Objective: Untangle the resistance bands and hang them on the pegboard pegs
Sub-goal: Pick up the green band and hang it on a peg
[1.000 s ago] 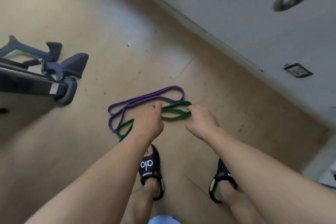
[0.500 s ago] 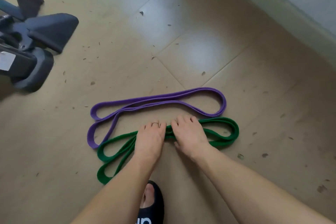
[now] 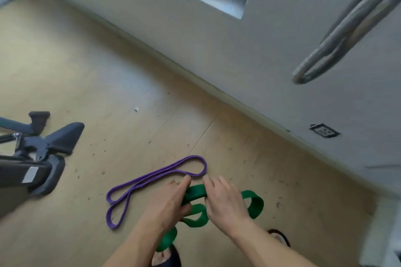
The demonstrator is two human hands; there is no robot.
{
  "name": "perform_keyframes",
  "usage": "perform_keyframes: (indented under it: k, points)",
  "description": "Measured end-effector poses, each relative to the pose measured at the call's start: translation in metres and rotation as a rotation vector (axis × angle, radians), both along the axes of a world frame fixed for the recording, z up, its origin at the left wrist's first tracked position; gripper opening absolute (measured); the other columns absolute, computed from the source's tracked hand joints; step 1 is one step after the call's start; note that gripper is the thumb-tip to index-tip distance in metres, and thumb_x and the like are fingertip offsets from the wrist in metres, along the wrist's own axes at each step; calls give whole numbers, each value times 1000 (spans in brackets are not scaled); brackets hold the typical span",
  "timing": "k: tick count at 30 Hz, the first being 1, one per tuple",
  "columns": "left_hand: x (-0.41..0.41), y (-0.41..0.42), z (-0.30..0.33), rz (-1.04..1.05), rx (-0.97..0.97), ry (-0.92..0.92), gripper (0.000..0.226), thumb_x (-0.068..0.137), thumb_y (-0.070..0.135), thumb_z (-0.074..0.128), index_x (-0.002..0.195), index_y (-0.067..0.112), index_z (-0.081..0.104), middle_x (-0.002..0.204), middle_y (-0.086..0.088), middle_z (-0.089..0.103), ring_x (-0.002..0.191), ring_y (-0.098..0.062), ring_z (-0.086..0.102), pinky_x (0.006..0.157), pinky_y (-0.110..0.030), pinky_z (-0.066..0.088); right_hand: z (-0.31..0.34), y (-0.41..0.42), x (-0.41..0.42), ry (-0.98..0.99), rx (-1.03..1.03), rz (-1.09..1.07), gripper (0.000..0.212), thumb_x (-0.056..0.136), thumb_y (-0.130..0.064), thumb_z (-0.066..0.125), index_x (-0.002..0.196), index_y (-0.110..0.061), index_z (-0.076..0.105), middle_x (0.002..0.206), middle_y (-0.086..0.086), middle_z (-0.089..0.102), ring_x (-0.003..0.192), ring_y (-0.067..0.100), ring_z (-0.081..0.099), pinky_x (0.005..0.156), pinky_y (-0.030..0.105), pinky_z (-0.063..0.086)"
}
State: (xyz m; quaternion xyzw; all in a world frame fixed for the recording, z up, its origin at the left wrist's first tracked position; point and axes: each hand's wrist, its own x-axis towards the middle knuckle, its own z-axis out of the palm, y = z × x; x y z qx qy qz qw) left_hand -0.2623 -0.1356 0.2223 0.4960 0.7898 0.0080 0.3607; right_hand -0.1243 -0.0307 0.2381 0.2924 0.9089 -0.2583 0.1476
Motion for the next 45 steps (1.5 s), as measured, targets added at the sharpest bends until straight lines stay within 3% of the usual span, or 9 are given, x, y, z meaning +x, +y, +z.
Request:
perform_keyframes:
  k: [3, 7, 10, 13, 20, 27, 35, 41, 45]
  points:
    - [8, 39, 115, -66, 99, -13, 41, 86, 56, 61, 105, 28, 36, 93, 5, 55, 86, -18, 50, 66, -32, 33, 119, 21, 22, 15, 39, -194, 33, 98, -16, 47, 131, -20, 42, 121, -2, 54, 95, 17, 39, 75, 28, 30]
    - [24, 91, 263, -173, 224, -26, 50, 77, 64, 47, 107, 25, 55, 95, 10, 62, 88, -12, 47, 71, -28, 39, 251, 44, 50, 108, 99, -411, 32, 98, -23, 46, 130, -26, 46, 122, -9, 53, 108, 16, 45, 78, 28, 40]
    - [37, 124, 361, -260, 321, 2, 30, 79, 51, 68, 97, 29, 60, 90, 13, 62, 83, -9, 51, 65, -22, 36, 340, 59, 69, 201, 110, -570, 26, 93, -22, 50, 118, -27, 51, 117, -10, 52, 110, 16, 46, 86, 30, 46]
    - [51, 150, 445, -341, 370, 19, 30, 76, 53, 72, 91, 34, 55, 86, 17, 58, 82, -7, 52, 64, -22, 37, 416, 72, 85, 308, 96, -697, 23, 82, -16, 56, 103, -25, 49, 108, -9, 54, 106, 18, 48, 87, 35, 47]
    - [79, 186, 571, -441, 311, -62, 33, 79, 63, 73, 93, 38, 57, 83, 16, 60, 74, -5, 59, 63, -22, 44, 526, 92, 127, 466, 7, -883, 19, 81, -26, 69, 86, -25, 51, 87, -8, 57, 85, 13, 52, 61, 26, 39]
    - [121, 226, 629, -448, 343, -188, 38, 83, 55, 75, 105, 28, 61, 95, 8, 64, 88, -11, 65, 82, -34, 60, 583, 121, 169, 671, -224, -1088, 14, 89, -16, 70, 94, -21, 59, 91, -3, 64, 83, 11, 61, 65, 19, 45]
    - [172, 288, 639, -530, 394, -240, 25, 95, 41, 67, 112, 25, 60, 97, 5, 66, 87, -13, 67, 81, -34, 60, 598, 174, 224, 739, -221, -1167, 24, 88, -9, 69, 103, -23, 58, 101, -6, 63, 88, 10, 63, 69, 20, 47]
    - [209, 337, 628, -552, 464, -137, 27, 102, 40, 56, 117, 17, 58, 89, 4, 58, 77, -11, 56, 65, -22, 41, 599, 230, 255, 712, -182, -1175, 17, 86, -12, 71, 97, -21, 62, 93, -6, 64, 86, 14, 62, 66, 26, 41]
    - [224, 362, 613, -558, 494, -72, 30, 101, 35, 60, 120, 16, 49, 99, 1, 60, 83, -13, 58, 71, -24, 47, 590, 263, 261, 701, -164, -1233, 18, 83, -8, 70, 94, -20, 62, 88, -6, 64, 79, 13, 61, 63, 28, 42]
